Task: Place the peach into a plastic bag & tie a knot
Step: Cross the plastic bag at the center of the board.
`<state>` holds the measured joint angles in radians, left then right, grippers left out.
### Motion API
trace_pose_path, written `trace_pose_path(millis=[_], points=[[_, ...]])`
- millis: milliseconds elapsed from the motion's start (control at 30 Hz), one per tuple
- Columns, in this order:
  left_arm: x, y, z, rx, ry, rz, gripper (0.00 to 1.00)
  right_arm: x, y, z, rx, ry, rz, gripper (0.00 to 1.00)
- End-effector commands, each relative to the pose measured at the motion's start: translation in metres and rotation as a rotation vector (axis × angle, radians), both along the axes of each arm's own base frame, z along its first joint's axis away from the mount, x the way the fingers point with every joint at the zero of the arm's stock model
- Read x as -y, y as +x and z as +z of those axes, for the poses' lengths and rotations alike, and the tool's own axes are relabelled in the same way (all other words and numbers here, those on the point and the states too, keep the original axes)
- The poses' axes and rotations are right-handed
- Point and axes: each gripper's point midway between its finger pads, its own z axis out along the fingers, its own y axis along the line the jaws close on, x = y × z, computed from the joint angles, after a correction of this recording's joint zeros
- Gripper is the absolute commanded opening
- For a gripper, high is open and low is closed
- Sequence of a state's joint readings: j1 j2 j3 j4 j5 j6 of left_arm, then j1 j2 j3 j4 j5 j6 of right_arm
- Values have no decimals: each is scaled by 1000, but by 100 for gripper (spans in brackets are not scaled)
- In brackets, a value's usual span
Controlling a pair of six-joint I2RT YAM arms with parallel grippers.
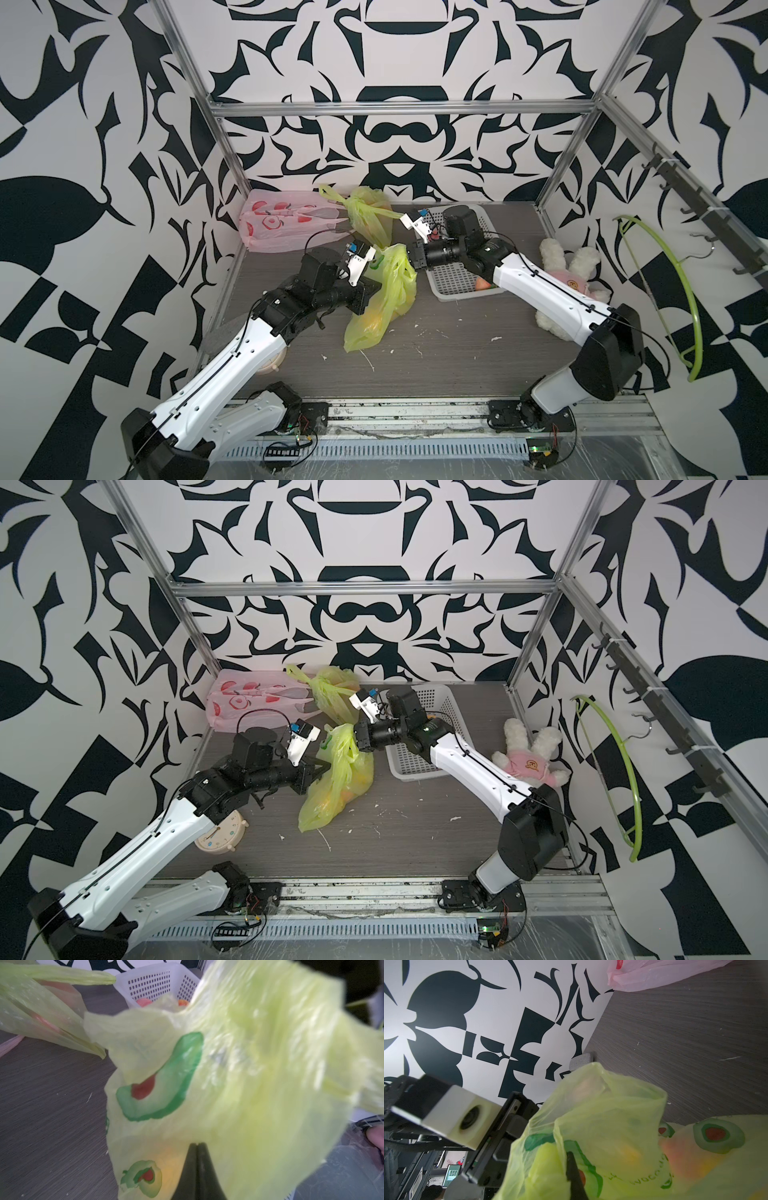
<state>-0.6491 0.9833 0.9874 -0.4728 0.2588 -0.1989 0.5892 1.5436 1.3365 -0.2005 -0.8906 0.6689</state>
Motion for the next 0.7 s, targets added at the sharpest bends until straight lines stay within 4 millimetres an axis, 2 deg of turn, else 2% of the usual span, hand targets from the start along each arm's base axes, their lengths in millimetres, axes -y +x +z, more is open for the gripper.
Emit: trace_pose_path(millis=[0,100,133,167,200,233,367,400,500,633,667], points=[[3,-9,10,14,-70,-30,0,3,6,33,102,54,-28,0],[-10,-1,5,28,-28,52,0,2,7,36,102,63,-25,0],[-17,2,5,42,-11,93,12,2,6,37,98,68,-19,0],[-24,5,7,68,4,129,34,1,4,39,97,76,-8,0],[-30,7,9,94,15,156,47,1,3,40,92,80,3,0],[-36,8,12,123,27,176,58,1,1,41,92,84,13,0],[-48,5,26,233,83,168,86,3,-13,44,97,82,71,0],[-47,4,27,244,98,148,90,3,-17,46,99,82,88,0],[-37,-1,28,243,134,55,93,6,-26,49,107,81,132,0],[-15,3,17,173,176,-60,95,7,-36,54,111,84,182,0],[-10,6,13,158,183,-78,100,7,-39,55,112,83,196,0]])
